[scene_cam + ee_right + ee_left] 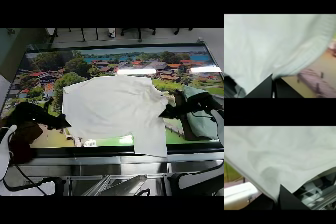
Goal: Fold the shirts.
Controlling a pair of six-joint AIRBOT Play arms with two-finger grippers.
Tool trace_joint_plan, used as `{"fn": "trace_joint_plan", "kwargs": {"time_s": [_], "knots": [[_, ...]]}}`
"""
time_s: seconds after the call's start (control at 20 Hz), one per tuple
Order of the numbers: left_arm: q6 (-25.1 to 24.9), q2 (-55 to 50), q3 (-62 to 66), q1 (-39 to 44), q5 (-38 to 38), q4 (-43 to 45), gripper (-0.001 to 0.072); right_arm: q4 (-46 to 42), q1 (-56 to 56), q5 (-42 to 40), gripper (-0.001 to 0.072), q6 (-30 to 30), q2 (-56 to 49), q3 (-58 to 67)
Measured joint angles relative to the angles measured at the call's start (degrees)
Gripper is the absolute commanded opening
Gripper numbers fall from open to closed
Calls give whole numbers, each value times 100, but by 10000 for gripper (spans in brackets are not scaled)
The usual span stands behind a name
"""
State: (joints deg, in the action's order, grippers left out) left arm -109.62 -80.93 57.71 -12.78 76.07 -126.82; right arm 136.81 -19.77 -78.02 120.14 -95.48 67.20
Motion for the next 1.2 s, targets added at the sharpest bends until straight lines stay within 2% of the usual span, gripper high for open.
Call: {"fn": "trace_joint_plan", "kwargs": {"time_s": [0.2, 0.3, 0.45, 0.6, 0.75, 0.95, 1.2], "knots": [[127, 1497, 1637, 0, 61, -492, 16, 883, -13, -389, 17, -46, 1572, 1432], [256, 2413, 2826, -26, -317, -616, 16, 1054, -31, -310, 17, -96, 2507, 2496], [494, 3493, 4424, -173, -1119, -422, 15, 927, -52, 376, 17, -122, 3783, 3926], [903, 4120, 5545, -337, -1679, 291, 16, 367, -57, 1272, 16, -142, 4723, 4673], [1239, 4236, 6011, -186, -1725, 935, 16, -101, -57, 1792, 17, -142, 5121, 4931], [1469, 3792, 5665, 625, -1449, 1316, 16, -260, -55, 1731, 17, -157, 4896, 4859], [1537, 2441, 4577, 1513, -1088, 1480, 16, 186, 101, 1233, 17, -92, 4146, 3338]]}}
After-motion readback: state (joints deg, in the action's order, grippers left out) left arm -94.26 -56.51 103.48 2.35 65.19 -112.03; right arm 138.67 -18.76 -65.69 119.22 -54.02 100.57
